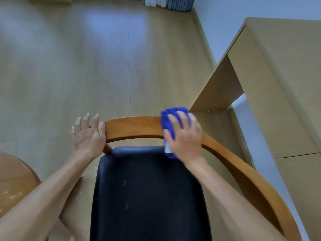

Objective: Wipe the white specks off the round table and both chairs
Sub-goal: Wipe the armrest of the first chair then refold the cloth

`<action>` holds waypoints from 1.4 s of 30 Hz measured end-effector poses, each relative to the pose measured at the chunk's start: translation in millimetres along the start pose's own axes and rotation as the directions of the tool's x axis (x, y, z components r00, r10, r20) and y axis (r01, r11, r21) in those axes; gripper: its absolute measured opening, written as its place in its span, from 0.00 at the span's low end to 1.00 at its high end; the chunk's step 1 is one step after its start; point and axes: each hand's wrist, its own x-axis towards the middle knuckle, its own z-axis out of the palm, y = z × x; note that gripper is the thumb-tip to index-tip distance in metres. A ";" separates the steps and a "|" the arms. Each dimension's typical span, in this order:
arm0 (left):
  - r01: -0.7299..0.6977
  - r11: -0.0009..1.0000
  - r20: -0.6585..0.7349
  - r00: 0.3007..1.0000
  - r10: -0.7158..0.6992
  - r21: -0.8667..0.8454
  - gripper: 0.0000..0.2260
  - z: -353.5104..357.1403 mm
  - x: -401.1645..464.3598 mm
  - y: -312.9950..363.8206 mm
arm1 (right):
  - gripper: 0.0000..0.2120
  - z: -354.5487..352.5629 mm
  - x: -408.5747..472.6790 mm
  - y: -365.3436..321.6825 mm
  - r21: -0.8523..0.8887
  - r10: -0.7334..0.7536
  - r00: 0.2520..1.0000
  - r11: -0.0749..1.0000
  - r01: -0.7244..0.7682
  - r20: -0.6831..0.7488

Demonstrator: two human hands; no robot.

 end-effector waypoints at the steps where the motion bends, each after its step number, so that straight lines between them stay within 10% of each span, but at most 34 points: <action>1: 0.003 1.000 -0.008 1.000 -0.003 0.004 0.22 -0.2 -0.9 1.0 | 0.22 -9.3 -10.6 27.5 -0.016 0.079 0.997 0.997 -0.079 0.006; 6: 0.027 1.000 -0.011 1.000 -0.027 0.011 0.21 -2.5 -4.4 3.6 | 0.15 -43.9 -48.1 80.4 0.038 0.413 0.909 0.909 -0.415 0.058; 12: 0.019 1.000 0.029 0.999 -0.019 -0.001 0.22 -5.9 -3.7 2.4 | 0.15 -62.1 -53.4 80.0 0.037 0.473 0.881 0.880 -0.473 0.026; 15: 0.011 1.000 0.005 1.000 -0.011 0.001 0.22 -0.6 -3.8 3.4 | 0.17 -83.5 -73.3 55.6 0.127 0.302 0.938 0.951 -0.283 -0.171; 24: -0.091 0.871 -0.335 0.938 -0.088 -0.483 0.19 -0.9 -68.7 -51.0 | 0.17 5.3 -140.3 -74.8 0.432 -0.125 0.992 0.896 0.100 0.031; 30: 0.341 0.833 0.103 0.938 -0.330 -0.435 0.17 89.4 -167.0 -120.3 | 0.33 96.4 -196.6 -109.1 0.164 -0.185 0.853 0.979 0.118 0.487; 38: 0.530 0.711 0.313 0.848 -0.429 -0.462 0.18 138.4 -202.6 -124.6 | 0.22 114.8 -214.5 -128.4 0.266 -0.189 0.940 0.958 0.112 0.284; 42: 0.575 0.649 0.320 0.818 -0.478 -0.498 0.15 132.4 -190.9 -139.9 | 0.20 94.2 -291.5 -138.5 0.447 -0.587 0.793 0.761 0.471 0.164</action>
